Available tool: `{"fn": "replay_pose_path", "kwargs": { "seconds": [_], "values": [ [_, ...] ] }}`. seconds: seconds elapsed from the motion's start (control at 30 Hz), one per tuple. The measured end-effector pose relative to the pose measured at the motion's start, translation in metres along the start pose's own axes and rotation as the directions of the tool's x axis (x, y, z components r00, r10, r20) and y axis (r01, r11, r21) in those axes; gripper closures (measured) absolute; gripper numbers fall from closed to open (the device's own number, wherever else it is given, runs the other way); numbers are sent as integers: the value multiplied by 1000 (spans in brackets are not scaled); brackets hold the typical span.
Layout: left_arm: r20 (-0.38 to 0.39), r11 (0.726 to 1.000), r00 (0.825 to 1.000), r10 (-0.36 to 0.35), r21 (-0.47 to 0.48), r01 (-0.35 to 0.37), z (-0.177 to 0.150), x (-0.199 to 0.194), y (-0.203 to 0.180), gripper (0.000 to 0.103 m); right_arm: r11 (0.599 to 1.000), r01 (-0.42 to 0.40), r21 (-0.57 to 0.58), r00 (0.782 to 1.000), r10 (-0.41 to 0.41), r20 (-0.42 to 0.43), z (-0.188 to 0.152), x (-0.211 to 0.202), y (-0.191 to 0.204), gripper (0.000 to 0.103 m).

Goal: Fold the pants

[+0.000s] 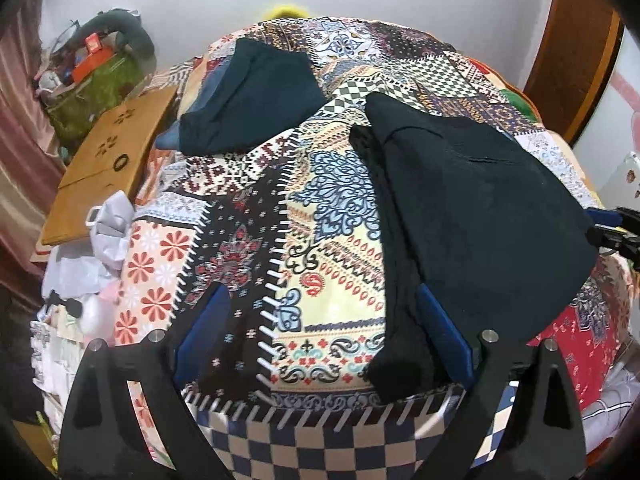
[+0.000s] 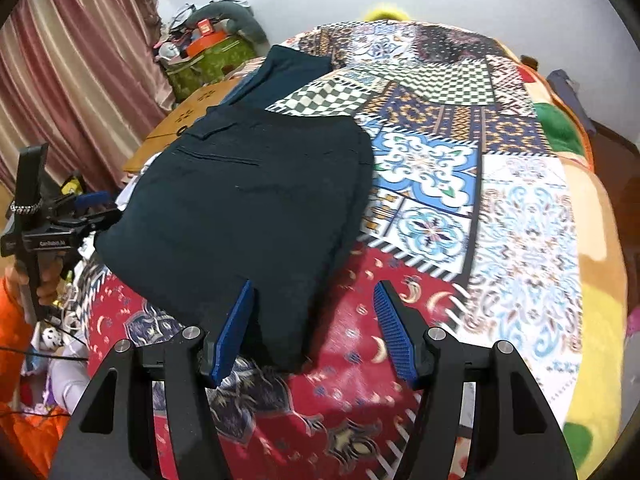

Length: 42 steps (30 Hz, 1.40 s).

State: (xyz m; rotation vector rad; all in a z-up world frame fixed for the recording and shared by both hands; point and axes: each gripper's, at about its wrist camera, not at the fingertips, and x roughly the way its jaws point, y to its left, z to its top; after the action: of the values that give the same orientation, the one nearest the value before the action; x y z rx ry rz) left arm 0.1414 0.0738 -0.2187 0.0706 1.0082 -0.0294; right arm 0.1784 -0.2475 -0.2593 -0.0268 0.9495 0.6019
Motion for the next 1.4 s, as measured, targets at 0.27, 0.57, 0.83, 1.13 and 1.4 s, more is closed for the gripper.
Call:
{"fn": "replay_pose_path", "kwargs": {
  "seconds": [0.27, 0.57, 0.83, 1.13, 1.4],
  "values": [
    [22, 994, 995, 102, -43, -101, 17, -16, 28, 11, 996, 84, 18, 996, -84, 22, 5, -24, -20, 44],
    [67, 996, 995, -77, -31, 80, 70, -20, 3, 11, 998, 32, 50, 991, -38, 128, 40, -24, -20, 31],
    [-94, 979, 975, -201, -50, 198, 92, 42, -21, 11, 996, -53, 65, 998, 51, 23, 47, 31, -21, 31],
    [-227, 930, 904, -363, -140, 339, 102, 90, -23, 11, 969, -177, 173, 980, 189, -58, 56, 72, -42, 27],
    [-232, 892, 863, -448, -185, 413, 110, 103, -27, 24, 912, -290, 289, 941, 326, -86, 63, 94, -56, 32]
  ]
}}
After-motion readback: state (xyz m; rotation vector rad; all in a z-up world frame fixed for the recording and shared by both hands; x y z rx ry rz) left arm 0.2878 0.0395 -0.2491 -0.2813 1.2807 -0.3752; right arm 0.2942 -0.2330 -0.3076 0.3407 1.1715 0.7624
